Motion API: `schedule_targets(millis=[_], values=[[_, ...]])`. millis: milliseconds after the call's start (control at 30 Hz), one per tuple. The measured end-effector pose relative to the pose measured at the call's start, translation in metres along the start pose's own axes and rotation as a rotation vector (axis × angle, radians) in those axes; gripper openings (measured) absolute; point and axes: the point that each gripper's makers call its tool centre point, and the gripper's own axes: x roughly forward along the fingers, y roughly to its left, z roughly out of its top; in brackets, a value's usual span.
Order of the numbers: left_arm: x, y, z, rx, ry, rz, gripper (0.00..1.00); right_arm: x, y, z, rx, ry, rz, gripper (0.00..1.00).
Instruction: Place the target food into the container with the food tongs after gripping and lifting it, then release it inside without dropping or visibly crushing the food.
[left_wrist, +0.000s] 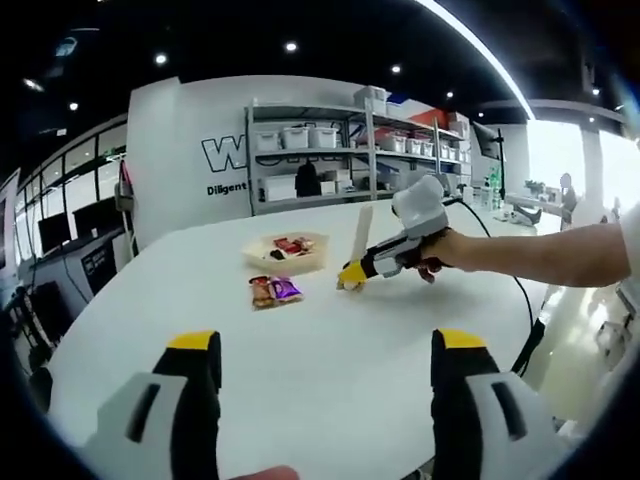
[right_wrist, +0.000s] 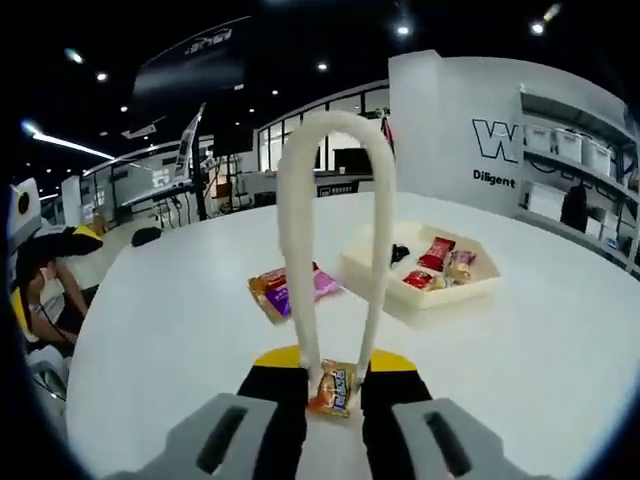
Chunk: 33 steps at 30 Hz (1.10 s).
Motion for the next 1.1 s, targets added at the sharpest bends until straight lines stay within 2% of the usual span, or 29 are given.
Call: schedule_targets(millis=[133, 200, 400, 667, 800, 867, 1100], values=[[0.001, 0.001, 0.004, -0.003, -0.014, 0.001, 0.85, -0.005, 0.000, 0.008, -0.014, -0.019, -0.015, 0.13], [0.001, 0.004, 0.003, -0.015, -0.018, 0.001, 0.85, -0.011, 0.000, 0.023, 0.038, -0.060, -0.006, 0.13], [0.005, 0.006, 0.006, -0.021, -0.029, -0.014, 0.85, -0.025, -0.014, 0.055, 0.068, -0.111, -0.041, 0.13], [0.010, 0.012, 0.009, -0.012, -0.028, -0.031, 0.87, -0.030, -0.037, 0.088, 0.088, -0.148, -0.080, 0.14], [0.010, 0.020, 0.013, -0.029, -0.054, -0.028, 0.90, -0.024, -0.046, 0.103, 0.163, -0.177, -0.091, 0.14], [0.011, 0.022, 0.013, -0.038, -0.060, -0.032, 0.92, -0.018, -0.052, 0.107, 0.238, -0.192, -0.092, 0.14], [0.011, 0.026, 0.007, -0.058, -0.064, -0.036, 0.92, 0.011, -0.067, 0.107, 0.262, -0.163, -0.111, 0.14]])
